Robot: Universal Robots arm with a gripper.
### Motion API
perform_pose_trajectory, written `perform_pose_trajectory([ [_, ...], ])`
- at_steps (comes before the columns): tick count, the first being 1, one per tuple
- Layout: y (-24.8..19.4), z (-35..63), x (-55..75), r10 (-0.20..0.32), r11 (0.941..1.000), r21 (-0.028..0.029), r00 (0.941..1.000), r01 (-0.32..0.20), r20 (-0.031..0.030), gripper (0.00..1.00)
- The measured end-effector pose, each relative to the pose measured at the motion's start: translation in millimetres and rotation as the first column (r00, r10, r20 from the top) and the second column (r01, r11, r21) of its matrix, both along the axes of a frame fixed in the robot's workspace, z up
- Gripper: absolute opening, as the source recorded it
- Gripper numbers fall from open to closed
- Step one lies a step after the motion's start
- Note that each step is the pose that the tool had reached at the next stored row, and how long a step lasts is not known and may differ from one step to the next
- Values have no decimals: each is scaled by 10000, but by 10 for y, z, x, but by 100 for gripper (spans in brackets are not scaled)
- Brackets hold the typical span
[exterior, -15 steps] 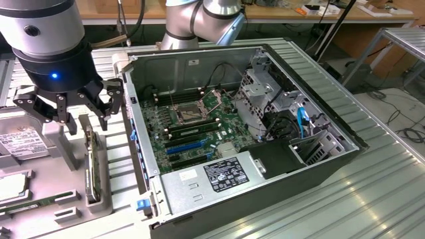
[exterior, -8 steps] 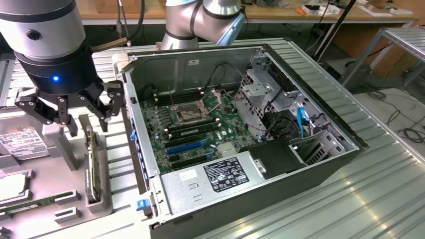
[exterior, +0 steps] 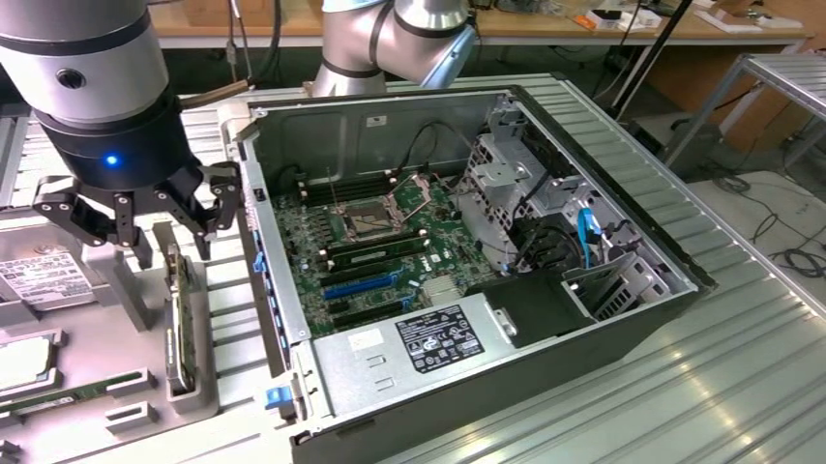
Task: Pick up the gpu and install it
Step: 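Pick up the gpu and move the gpu toward the slot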
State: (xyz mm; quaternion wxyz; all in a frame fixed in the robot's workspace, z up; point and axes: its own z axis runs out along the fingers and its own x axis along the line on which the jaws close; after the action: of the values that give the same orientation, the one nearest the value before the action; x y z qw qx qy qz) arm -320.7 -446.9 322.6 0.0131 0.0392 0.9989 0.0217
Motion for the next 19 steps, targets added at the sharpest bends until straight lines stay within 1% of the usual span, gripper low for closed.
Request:
perform_pose_trajectory([
  [3, 0, -19, 0, -1, 10000, 0, 10000, 1, 0, 54],
  [6, -21, -46, 0, 0, 10000, 0, 10000, 0, -1, 54],
  [8, -43, -62, 0, 0, 10000, -1, 10000, 0, -1, 54],
  [10, -88, -86, -3, 0, 10000, 0, 10000, 0, 0, 54],
  [12, -108, -91, -5, 0, 10000, 0, 10000, 0, 0, 54],
  [13, -134, -96, -7, 0, 10000, -1, 10000, 0, -2, 54],
  [16, -168, -104, -12, 0, 10000, 0, 10000, 0, 0, 54],
  [17, -181, -107, -16, 1, 10000, -1, 10000, -1, 0, 54],
  [18, -203, -116, -26, 0, 10000, -1, 10000, 0, -1, 54],
  [19, -211, -121, -32, -1, 10000, 0, 10000, 1, -1, 54],
])
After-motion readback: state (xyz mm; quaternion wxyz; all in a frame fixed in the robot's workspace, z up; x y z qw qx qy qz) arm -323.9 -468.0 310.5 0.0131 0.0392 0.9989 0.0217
